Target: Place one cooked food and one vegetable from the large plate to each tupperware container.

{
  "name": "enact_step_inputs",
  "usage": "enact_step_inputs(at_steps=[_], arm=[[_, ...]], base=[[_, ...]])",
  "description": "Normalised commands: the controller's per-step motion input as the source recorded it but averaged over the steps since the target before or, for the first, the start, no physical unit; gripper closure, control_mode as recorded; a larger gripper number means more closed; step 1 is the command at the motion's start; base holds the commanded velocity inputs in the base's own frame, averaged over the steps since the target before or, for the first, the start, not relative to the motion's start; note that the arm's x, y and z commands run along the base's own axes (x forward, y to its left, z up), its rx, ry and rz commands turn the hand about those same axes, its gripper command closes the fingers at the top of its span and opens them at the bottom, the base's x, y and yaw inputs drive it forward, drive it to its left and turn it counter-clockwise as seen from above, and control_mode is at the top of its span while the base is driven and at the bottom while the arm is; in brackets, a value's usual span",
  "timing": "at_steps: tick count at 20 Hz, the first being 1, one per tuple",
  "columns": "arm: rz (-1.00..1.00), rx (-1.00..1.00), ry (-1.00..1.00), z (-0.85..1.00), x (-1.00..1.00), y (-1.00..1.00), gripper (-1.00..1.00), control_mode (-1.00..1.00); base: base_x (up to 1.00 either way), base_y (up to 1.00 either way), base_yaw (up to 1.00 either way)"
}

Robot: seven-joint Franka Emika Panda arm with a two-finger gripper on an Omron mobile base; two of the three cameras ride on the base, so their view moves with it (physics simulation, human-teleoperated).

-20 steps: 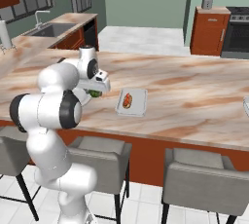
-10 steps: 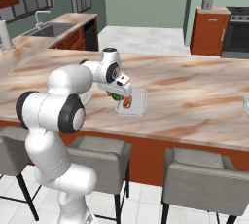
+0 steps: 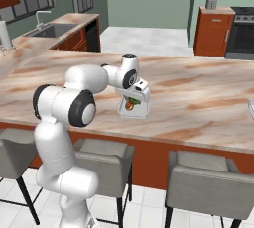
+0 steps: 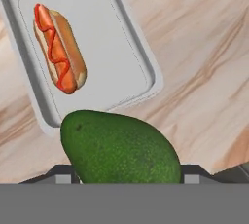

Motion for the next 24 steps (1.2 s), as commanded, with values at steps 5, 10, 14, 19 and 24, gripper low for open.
enact_step_inputs(at_steps=[5, 10, 14, 19, 24], arm=[[0.0, 0.0, 0.0, -0.23, 0.45, -0.16, 1.0, -1.0], [0.0, 0.0, 0.0, -0.22, 0.41, 0.0, 1.0, -1.0], [-0.01, 0.0, 0.0, -0.39, 0.22, 0.0, 1.0, -1.0], [-0.02, 0.0, 0.0, -0.33, 0.31, 0.0, 1.0, -1.0], [-0.03, 0.0, 0.0, -0.22, 0.41, 0.0, 1.0, -1.0]], base=[[0.0, 0.0, 0.0], [0.0, 0.0, 0.0], [0.0, 0.0, 0.0], [0.0, 0.0, 0.0], [0.0, 0.0, 0.0]])
